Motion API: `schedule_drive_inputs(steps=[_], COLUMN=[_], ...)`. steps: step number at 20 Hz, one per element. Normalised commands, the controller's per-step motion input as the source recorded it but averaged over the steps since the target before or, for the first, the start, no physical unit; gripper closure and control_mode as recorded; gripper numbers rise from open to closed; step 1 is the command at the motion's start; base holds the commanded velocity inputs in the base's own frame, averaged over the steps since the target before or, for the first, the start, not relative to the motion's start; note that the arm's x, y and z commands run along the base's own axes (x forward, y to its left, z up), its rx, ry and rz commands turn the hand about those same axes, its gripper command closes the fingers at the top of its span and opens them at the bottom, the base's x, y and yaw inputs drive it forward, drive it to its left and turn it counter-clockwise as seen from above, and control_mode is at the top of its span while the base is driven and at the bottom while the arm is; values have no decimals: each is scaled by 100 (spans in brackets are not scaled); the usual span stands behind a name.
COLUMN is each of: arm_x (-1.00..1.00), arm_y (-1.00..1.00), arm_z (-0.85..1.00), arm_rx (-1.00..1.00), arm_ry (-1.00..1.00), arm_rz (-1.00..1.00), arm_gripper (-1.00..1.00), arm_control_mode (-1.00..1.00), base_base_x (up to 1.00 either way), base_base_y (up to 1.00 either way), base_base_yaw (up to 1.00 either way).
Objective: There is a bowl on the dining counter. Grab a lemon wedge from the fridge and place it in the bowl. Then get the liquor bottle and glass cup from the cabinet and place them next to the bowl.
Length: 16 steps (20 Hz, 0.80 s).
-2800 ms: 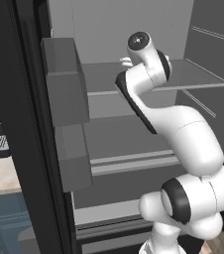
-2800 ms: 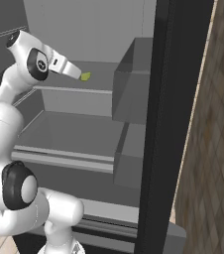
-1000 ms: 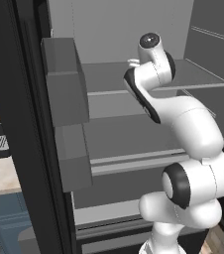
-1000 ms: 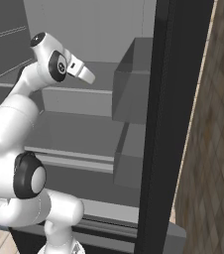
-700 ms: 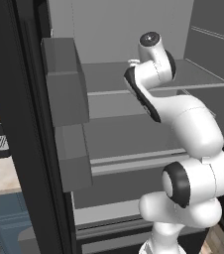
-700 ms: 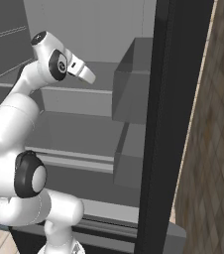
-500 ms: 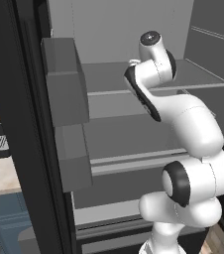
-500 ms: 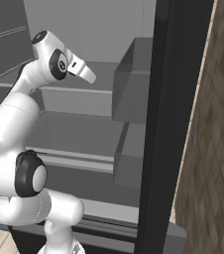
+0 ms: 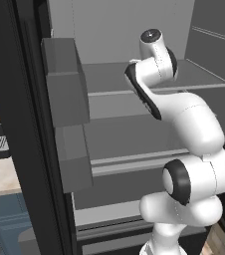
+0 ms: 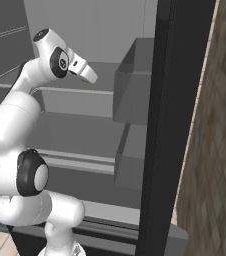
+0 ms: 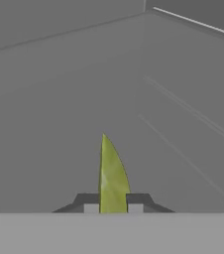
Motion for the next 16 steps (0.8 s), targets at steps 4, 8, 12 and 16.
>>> schedule_drive_inputs(steps=[4, 8, 12, 16], arm_x=[-4, -12, 0, 0], arm_y=[0, 1, 0, 0], arm_z=[20, 35, 11, 0], arm_rx=[0, -2, 0, 0], arm_ry=[-12, -23, -5, 0], arm_rz=[0, 0, 0, 0], arm_gripper=[100, 100, 100, 100], arm_control_mode=[-100, -100, -100, -100], base_base_x=[0, 0, 0, 0], base_base_y=[0, 0, 0, 0], base_base_yaw=[0, 0, 0, 0])
